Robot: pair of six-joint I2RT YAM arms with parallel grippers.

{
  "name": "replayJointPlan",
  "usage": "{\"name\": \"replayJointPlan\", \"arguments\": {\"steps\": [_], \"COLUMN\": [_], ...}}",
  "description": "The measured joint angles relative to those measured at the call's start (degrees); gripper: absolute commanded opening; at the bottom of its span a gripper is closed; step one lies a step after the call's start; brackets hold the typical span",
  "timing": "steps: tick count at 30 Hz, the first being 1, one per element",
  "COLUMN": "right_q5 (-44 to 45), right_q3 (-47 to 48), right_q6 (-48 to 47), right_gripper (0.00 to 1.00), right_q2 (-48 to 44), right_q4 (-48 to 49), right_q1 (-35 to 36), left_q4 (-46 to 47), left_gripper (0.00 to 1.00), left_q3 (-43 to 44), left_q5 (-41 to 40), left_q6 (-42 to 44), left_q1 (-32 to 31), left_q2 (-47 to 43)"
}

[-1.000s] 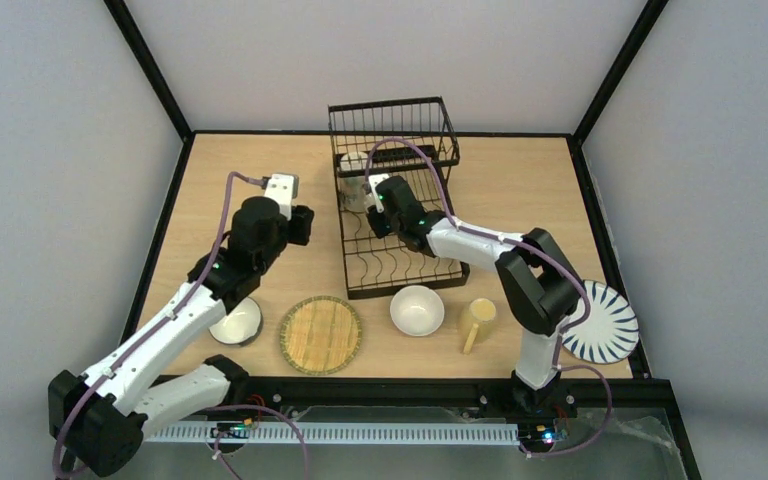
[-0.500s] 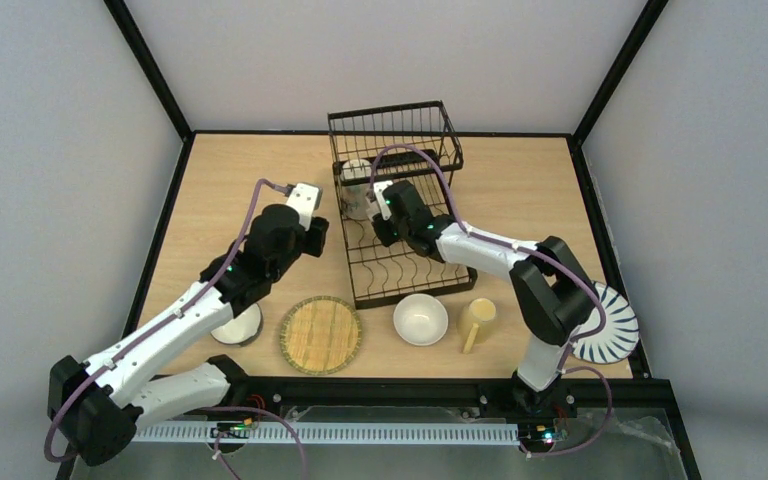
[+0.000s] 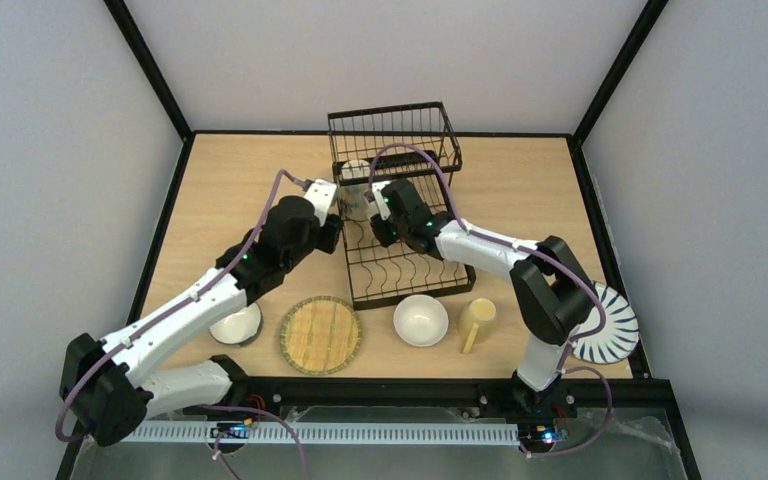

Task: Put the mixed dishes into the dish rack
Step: Move the dish rack to the center of the board.

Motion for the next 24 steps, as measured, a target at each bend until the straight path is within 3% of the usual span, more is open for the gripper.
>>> {"name": "replayJointPlan", "arguments": {"steps": [15, 18, 24], "right_q5": [-1.20, -1.46, -2.34], "right_q3": [7.65, 7.65, 7.98], "right_q6": [3.32, 4.44, 6.62], "right_gripper": [0.78, 0.84, 0.86], "right_q2": [5.57, 5.57, 5.57], "right_q4": [-2.69, -2.78, -3.96], "right_q1": [0.35, 0.35, 0.35], "left_q4": [2.43, 2.69, 2.91], "left_gripper": [0.98, 0.98, 0.98], "left_q3": [2.67, 2.69, 3.87], "left_q5": [2.12, 2.10, 2.05], "left_q6": [1.84, 2.21, 3.04], "left_q1": [-0.07, -0.07, -0.04], "left_q2": [4.81, 5.22, 7.52]}}
